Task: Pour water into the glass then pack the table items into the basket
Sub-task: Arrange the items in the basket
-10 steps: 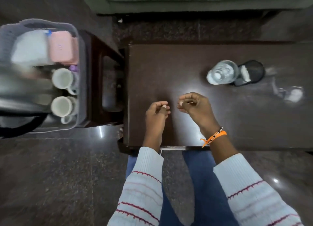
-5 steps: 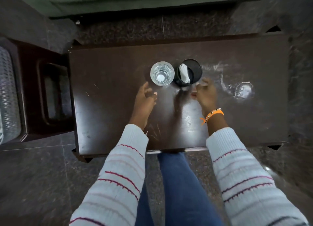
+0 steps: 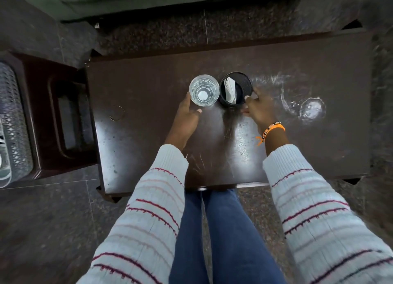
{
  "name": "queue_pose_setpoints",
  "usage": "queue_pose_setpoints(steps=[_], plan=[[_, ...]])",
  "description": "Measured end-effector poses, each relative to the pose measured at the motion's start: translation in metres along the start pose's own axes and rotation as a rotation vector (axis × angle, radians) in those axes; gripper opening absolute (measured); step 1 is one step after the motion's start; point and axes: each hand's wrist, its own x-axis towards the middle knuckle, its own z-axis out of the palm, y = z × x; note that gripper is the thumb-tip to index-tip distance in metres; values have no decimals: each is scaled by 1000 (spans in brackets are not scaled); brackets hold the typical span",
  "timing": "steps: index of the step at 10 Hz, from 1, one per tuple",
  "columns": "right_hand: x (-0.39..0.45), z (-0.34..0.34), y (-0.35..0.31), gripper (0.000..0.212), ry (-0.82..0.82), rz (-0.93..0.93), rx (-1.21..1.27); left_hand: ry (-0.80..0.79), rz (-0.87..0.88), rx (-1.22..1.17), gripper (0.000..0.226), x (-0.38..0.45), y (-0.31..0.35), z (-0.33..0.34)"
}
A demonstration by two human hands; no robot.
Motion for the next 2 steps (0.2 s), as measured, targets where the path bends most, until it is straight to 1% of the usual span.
queue_pose_setpoints(steps=[1, 2], plan=[[-7, -5, -2, 50, 37, -54, -157, 6, 1, 46, 59, -5, -1, -5], [-24, -16, -25, 39, 93, -158, -251, 113, 44, 132, 55, -21, 7, -17]])
